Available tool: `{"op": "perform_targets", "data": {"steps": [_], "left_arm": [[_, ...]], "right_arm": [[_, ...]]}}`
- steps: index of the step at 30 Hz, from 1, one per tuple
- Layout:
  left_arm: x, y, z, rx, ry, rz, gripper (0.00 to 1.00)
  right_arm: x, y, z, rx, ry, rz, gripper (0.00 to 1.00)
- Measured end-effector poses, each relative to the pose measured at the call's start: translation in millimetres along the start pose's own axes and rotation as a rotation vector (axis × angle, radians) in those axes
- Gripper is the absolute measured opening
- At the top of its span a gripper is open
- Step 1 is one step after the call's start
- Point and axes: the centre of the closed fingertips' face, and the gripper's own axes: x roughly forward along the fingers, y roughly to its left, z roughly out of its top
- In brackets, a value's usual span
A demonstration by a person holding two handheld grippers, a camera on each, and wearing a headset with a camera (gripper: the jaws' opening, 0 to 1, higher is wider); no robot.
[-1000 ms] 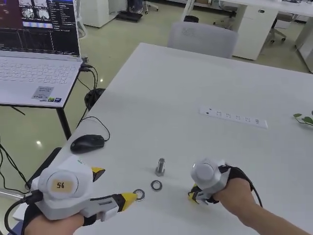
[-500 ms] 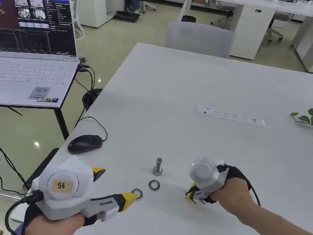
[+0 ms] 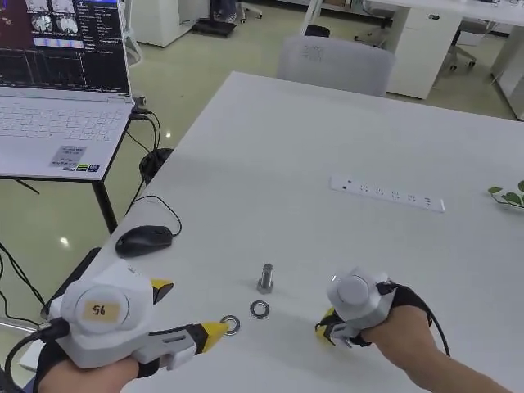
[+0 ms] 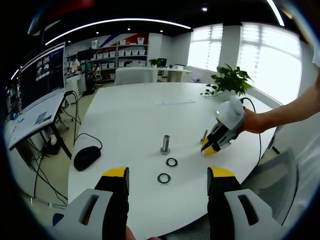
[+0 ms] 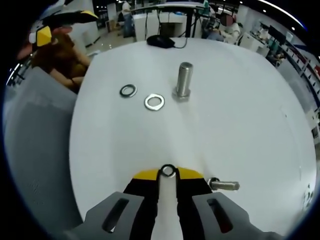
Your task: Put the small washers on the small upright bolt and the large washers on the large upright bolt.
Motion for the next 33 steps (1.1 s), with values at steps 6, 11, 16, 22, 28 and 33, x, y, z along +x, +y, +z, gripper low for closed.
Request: {"op": "perform_targets", "data": {"steps": [6, 11, 16, 22, 28, 33], "left_arm": [[2.7, -2.5, 2.4, 0.005, -0.001, -0.008, 0.63], [3.6, -3.0, 4.4, 0.008, -0.004, -0.012, 0.63], [4.9, -3.2, 5.1, 0.013, -0.003, -0.016, 0.63], [5.5, -4.7, 6.9, 0.018, -0.005, -0.02, 0.63], [5.6, -4.1, 5.4, 0.014, -0.005, -0.018, 0.63], [5.4, -5.1, 5.8, 0.012, -0.006, -0.018, 0.63]], "right_arm": [[-14.7, -2.4, 1.2, 0.031, -0.044, -0.025, 0.14], [-31.3, -8.9, -2.3, 0.065, -0.07, -0.063, 0.14], [-45.5, -22.5, -15.0, 0.1, -0.066, -0.104, 0.14], [-62.8, -43.7, -19.3, 0.142, -0.08, -0.153, 0.14], [-75.6, -61.5, -12.9, 0.129, -0.088, -0.179, 0.14], [-76.9, -66.7, -1.9, 0.099, -0.102, -0.166, 0.14]]}}
